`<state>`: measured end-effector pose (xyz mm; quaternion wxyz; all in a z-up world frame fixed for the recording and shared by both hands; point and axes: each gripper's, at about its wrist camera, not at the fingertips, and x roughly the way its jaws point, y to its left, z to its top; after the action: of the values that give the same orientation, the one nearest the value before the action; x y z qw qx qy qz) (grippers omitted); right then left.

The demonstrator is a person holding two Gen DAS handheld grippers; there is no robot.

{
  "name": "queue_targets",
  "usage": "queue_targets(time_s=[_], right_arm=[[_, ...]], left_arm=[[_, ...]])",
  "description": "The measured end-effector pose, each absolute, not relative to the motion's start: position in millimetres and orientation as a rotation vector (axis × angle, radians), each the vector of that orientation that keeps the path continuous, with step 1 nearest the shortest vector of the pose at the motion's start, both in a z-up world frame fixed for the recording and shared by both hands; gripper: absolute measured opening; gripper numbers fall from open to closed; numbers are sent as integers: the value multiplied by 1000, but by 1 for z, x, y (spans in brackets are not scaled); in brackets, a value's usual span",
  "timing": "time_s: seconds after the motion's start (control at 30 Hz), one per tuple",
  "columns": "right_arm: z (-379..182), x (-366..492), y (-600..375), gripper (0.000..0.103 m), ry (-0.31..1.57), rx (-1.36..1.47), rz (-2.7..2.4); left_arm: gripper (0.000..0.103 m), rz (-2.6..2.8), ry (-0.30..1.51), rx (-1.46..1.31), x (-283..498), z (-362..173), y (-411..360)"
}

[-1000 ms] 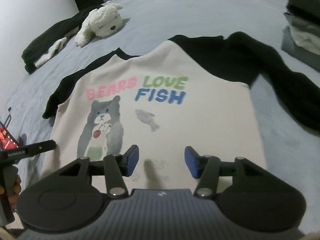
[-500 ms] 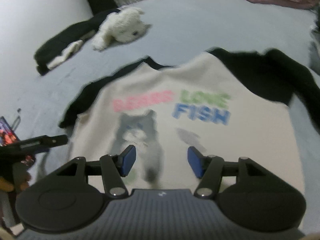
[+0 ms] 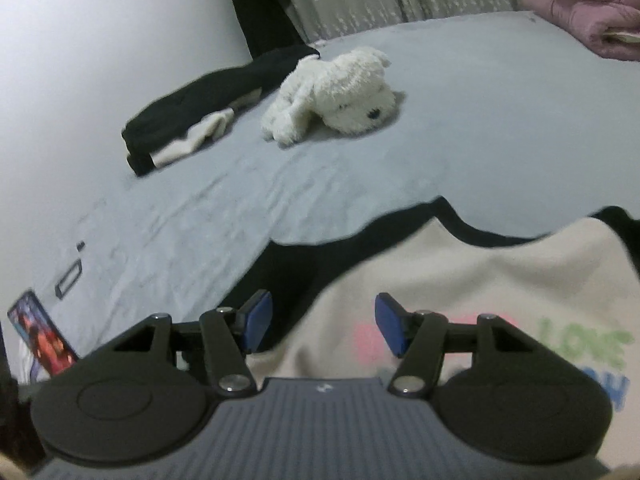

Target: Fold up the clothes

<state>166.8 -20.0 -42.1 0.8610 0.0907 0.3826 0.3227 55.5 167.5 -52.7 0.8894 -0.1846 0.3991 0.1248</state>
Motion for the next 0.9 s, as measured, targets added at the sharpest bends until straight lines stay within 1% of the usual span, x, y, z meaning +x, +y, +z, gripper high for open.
queue_targets(time_s=[0.23,0.4,0.53,0.57,0.63,0.67,0.9], right_arm=[[-68,190,-15,61,746,224,633],[-90,196,-18,62,752,261,652],[-85,198,-19,62,757,235,698],[-83,198,-20,62,762,218,704],[-78,198,-24,62,756,189,694],[-77,199,-26,62,750,182,690],[-78,209,-44,62,756,214,670]], left_arm=[[88,280,821,-392,66,-51,175],[88,313,775,-371,62,-42,187],[87,342,752,-302,61,-37,193],[86,347,742,-285,63,-38,195],[80,365,762,-277,75,-42,200],[75,348,763,-285,82,-44,202],[71,216,810,-348,129,-67,205]])
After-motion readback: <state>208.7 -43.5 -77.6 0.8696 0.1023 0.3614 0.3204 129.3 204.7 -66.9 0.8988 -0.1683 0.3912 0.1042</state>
